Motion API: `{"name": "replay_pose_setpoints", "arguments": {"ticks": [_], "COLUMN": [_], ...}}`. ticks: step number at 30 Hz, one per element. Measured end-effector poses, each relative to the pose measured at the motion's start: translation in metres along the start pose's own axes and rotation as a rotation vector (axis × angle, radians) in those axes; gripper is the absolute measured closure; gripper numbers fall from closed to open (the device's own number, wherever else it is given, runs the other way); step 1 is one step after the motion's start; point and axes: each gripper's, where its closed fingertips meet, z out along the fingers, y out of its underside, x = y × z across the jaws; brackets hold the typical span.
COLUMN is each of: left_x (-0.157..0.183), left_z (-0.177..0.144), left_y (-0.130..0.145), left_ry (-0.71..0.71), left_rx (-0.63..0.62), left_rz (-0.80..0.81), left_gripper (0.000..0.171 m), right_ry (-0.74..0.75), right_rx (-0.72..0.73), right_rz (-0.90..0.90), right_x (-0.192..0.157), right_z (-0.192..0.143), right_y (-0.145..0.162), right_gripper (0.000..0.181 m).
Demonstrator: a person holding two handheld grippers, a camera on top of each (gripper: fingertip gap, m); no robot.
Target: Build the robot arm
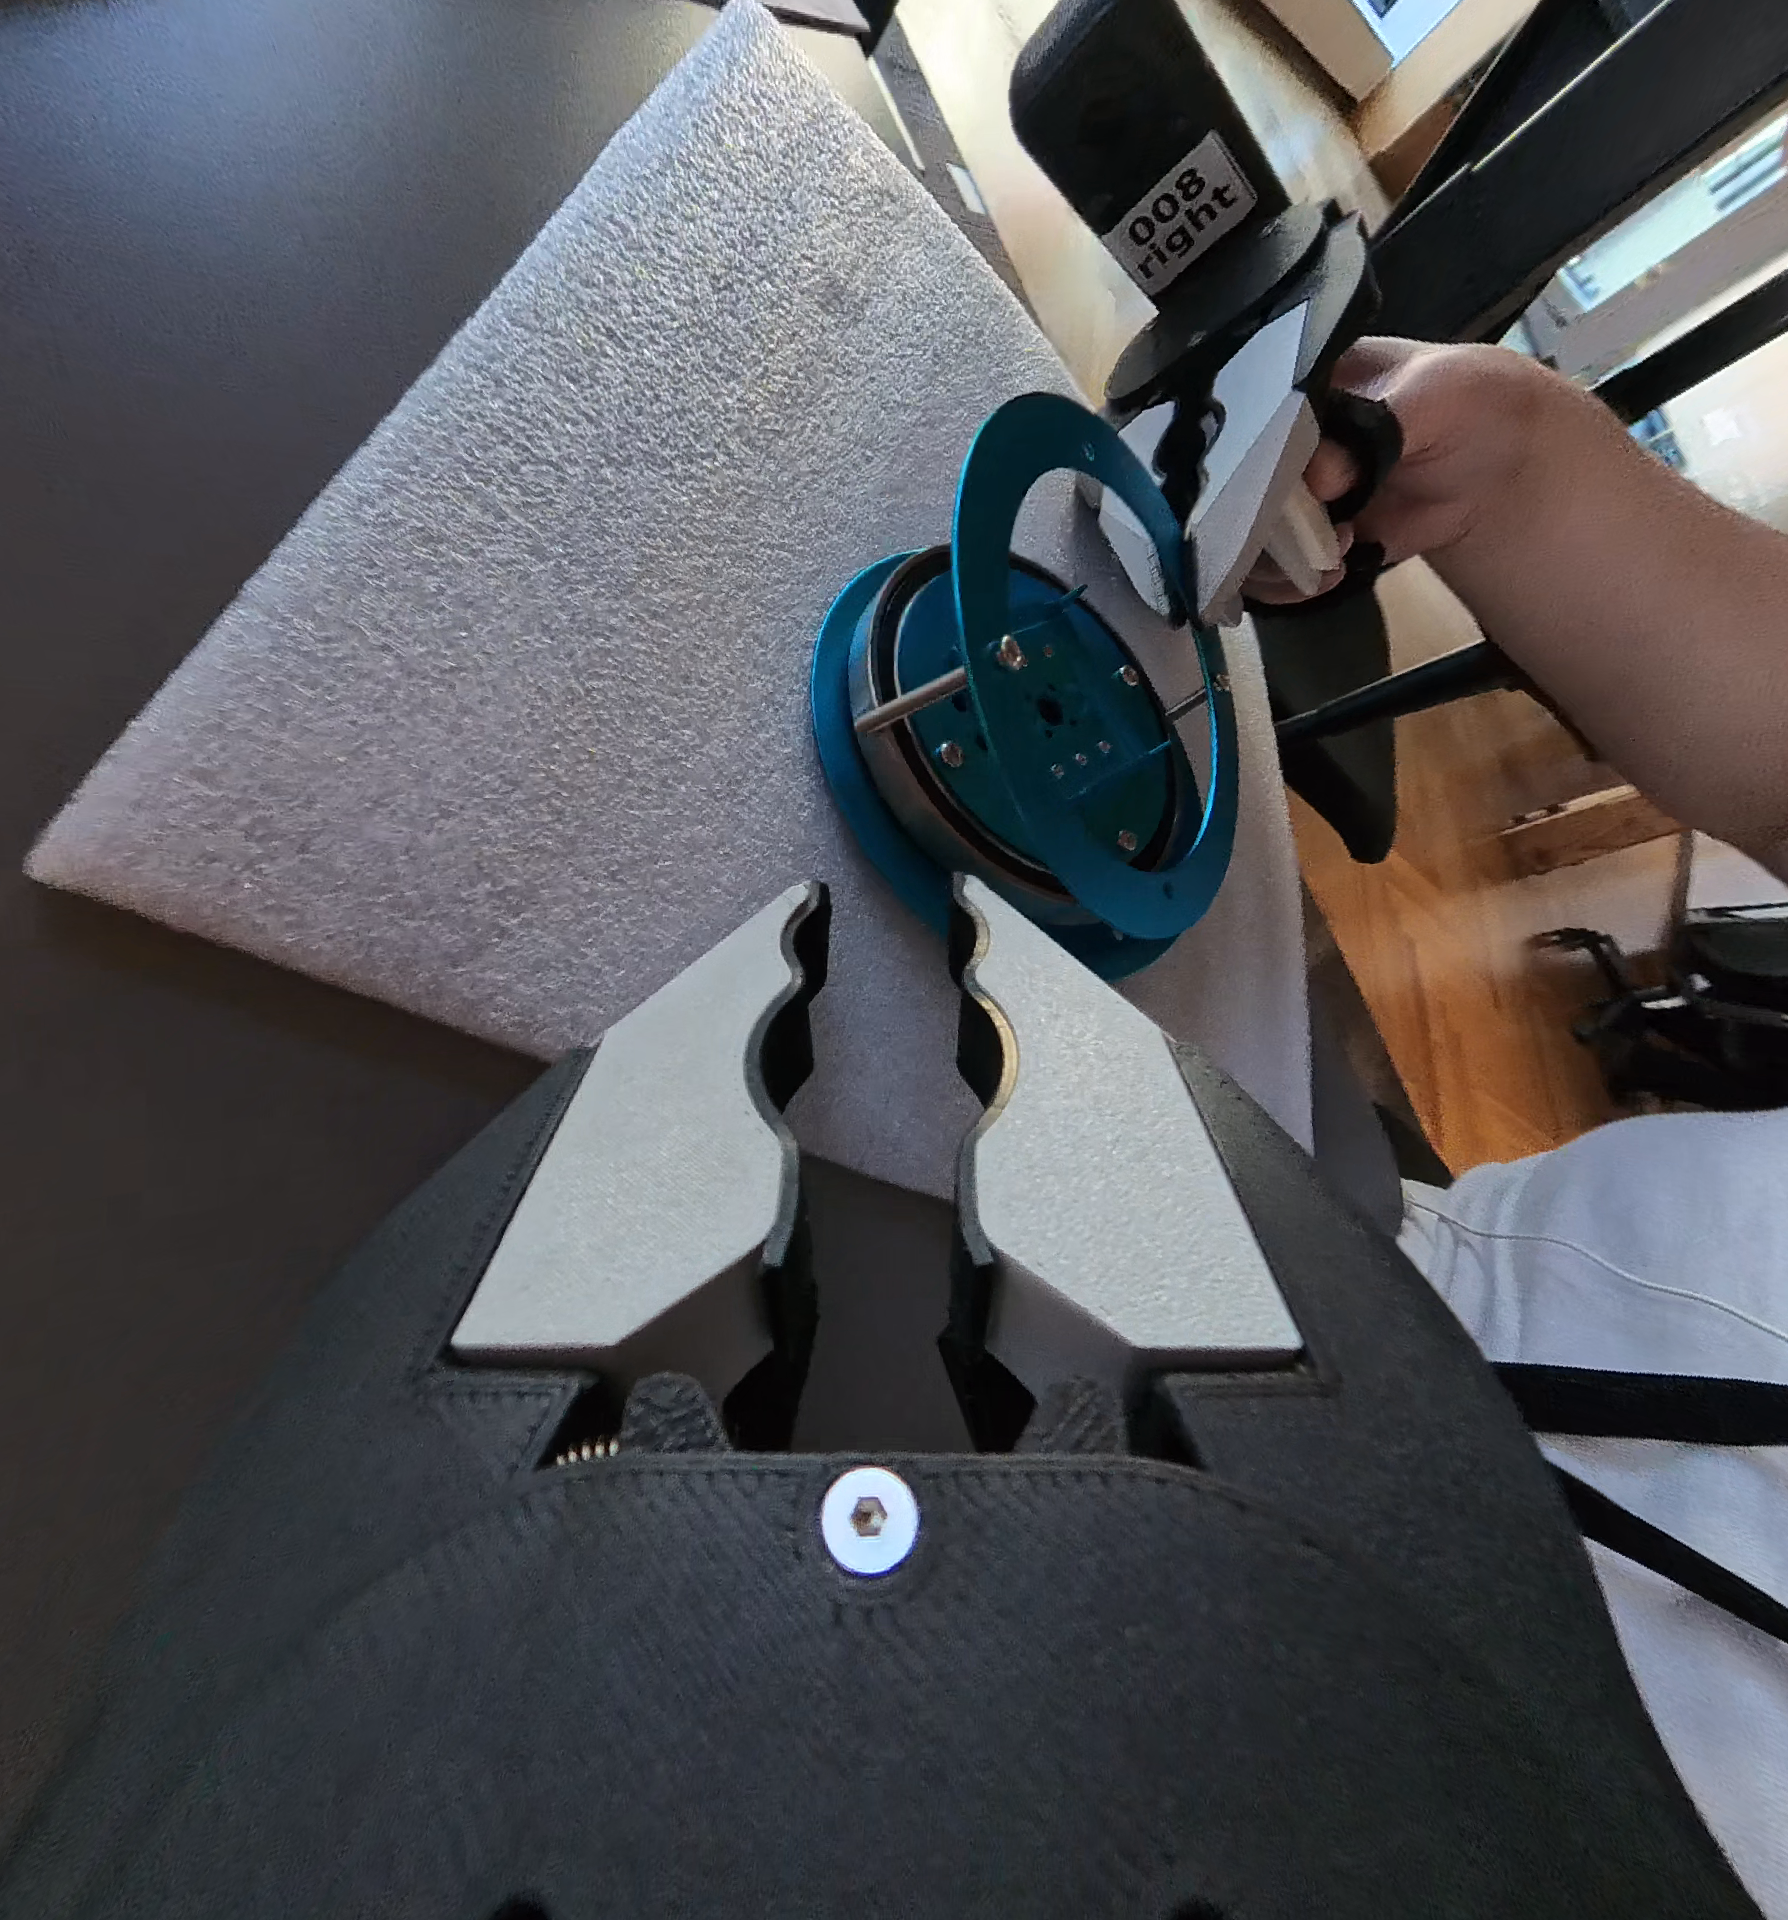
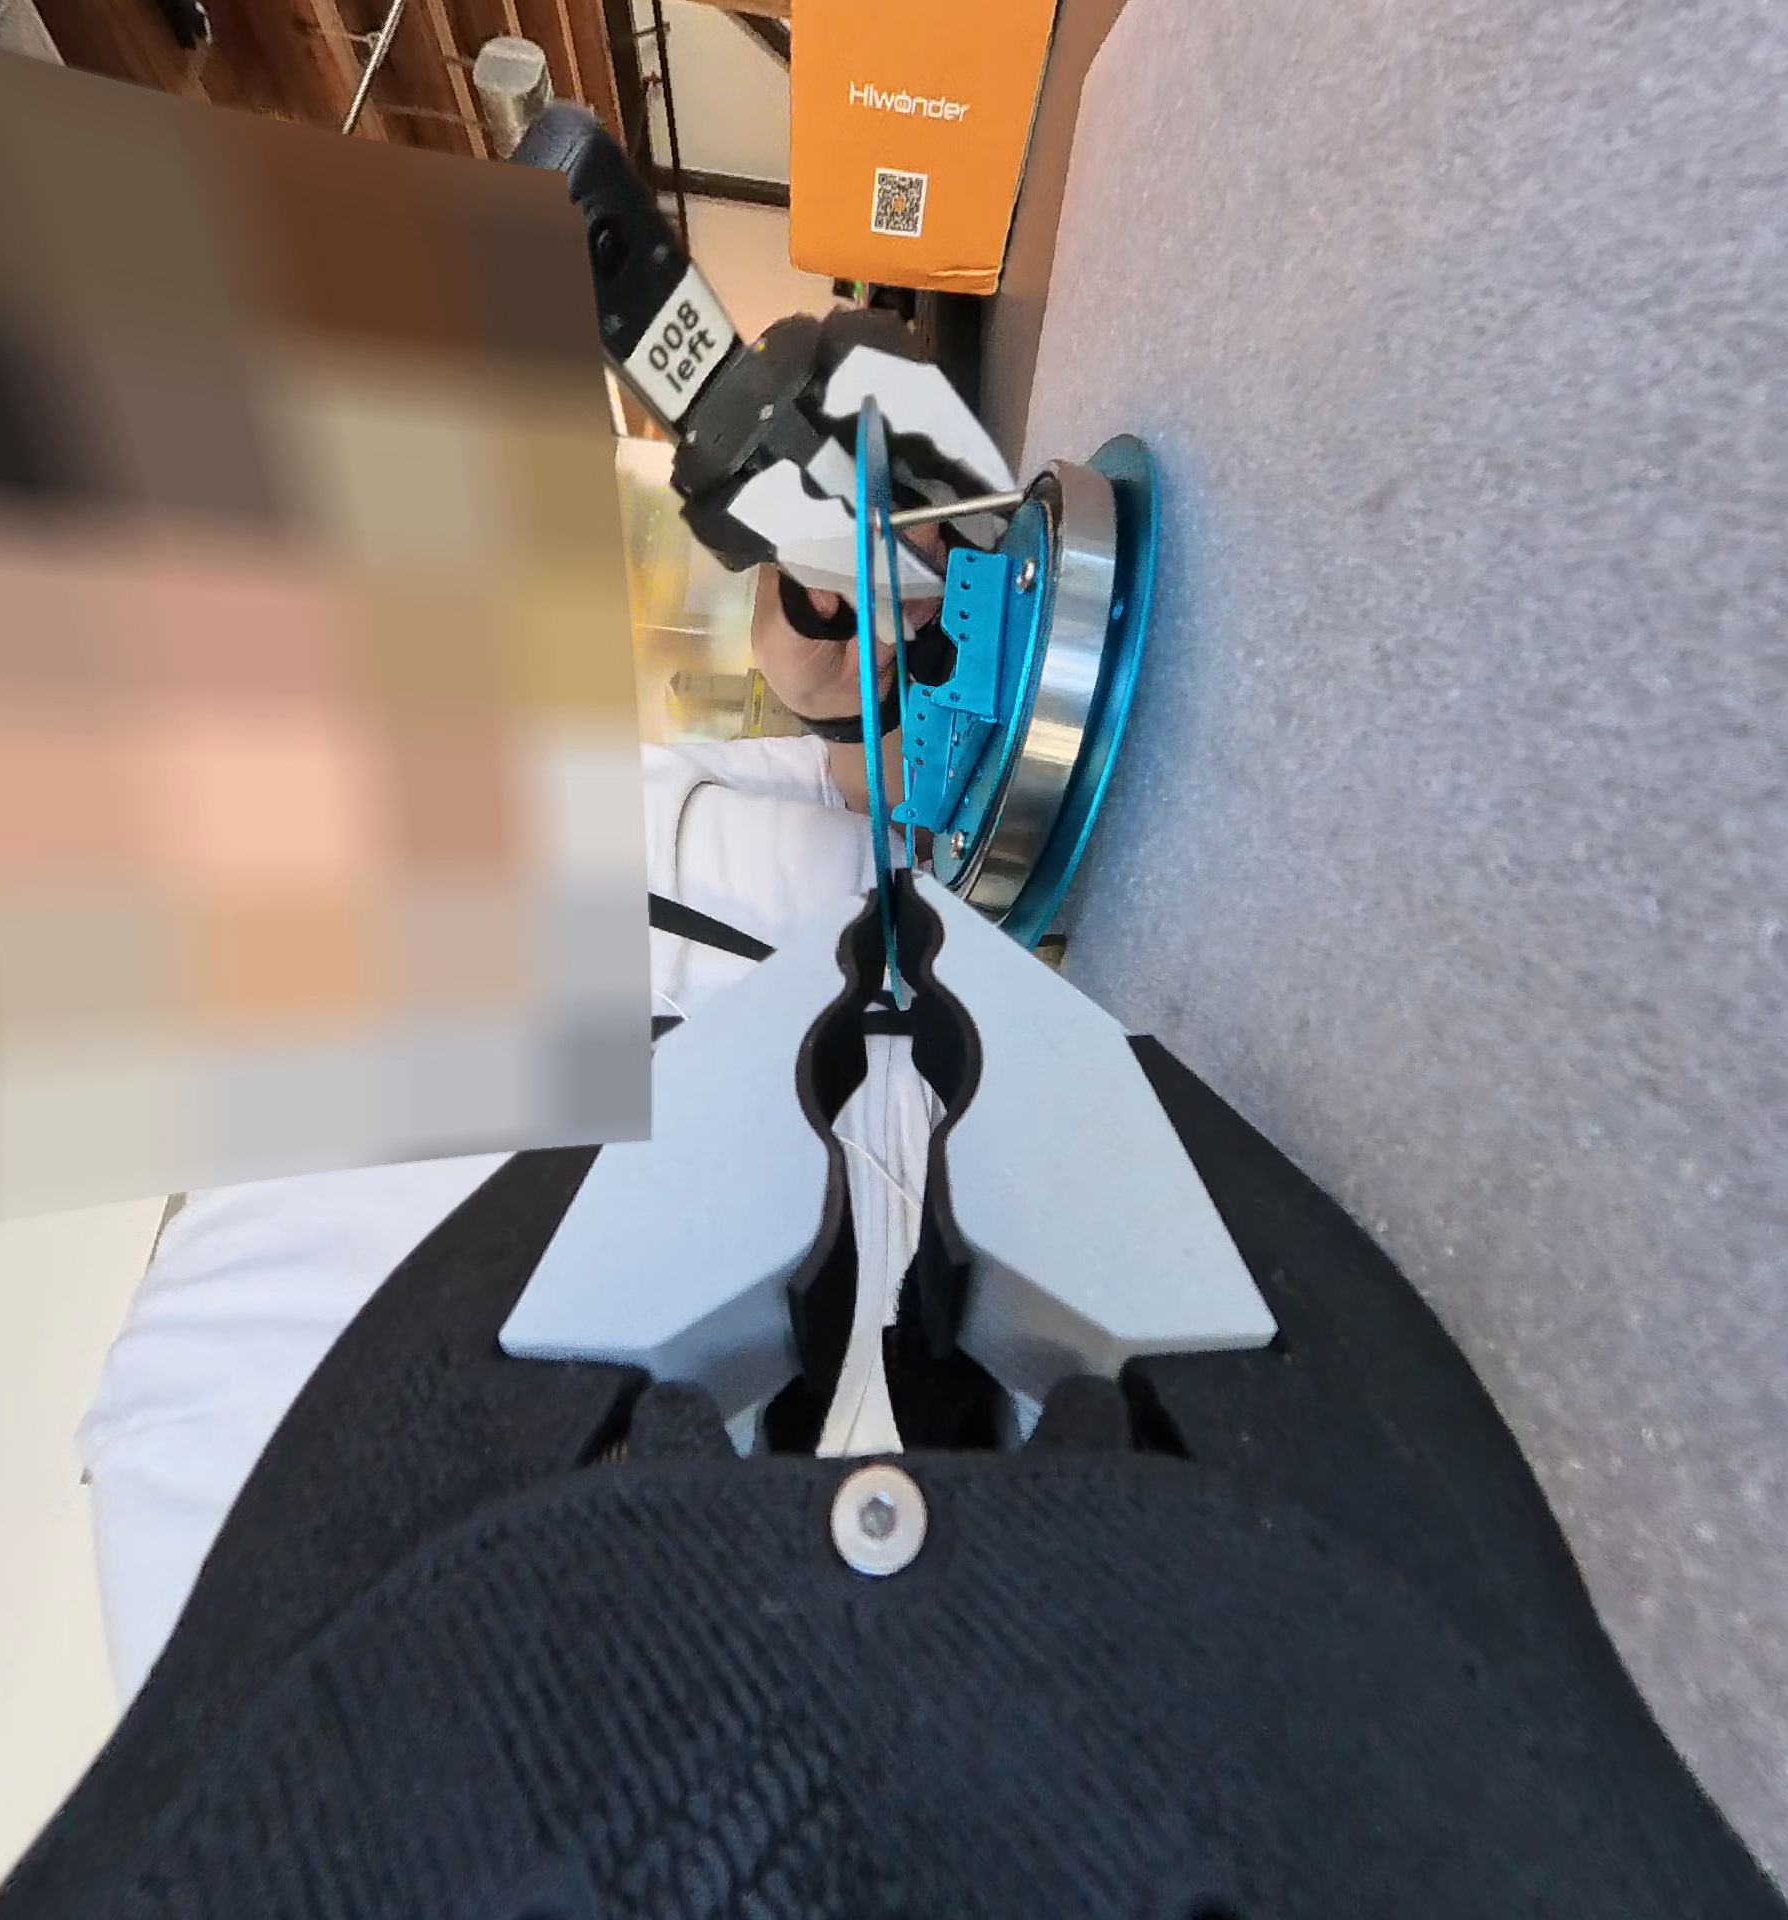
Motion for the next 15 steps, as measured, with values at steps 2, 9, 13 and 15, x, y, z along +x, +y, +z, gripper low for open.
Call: {"name": "replay_pose_setpoints", "arguments": {"ticks": [2,9,13,15], "left_x": [-0.001,0.009,0.012,0.011], "left_z": [0.002,0.008,0.006,-0.003], "left_y": [-0.002,-0.012,-0.021,-0.027], "left_ry": [0.023,0.047,0.017,-0.009], "left_rx": [0.007,0.038,0.068,0.098], "left_rz": [-0.020,0.071,0.180,0.185], "left_gripper": [0.154,0.153,0.143,0.141], "right_ry": [-0.004,-0.008,-0.018,-0.018], "right_rx": [-0.008,-0.017,-0.006,-0.005], "right_rz": [-0.001,-0.006,-0.021,-0.030], "right_x": [0.000,0.000,-0.001,-0.001], "right_z": [0.000,-0.001,-0.001,-0.001], "right_y": [0.001,0.002,0.002,0.002], "right_gripper": [0.181,0.181,0.181,0.181]}}
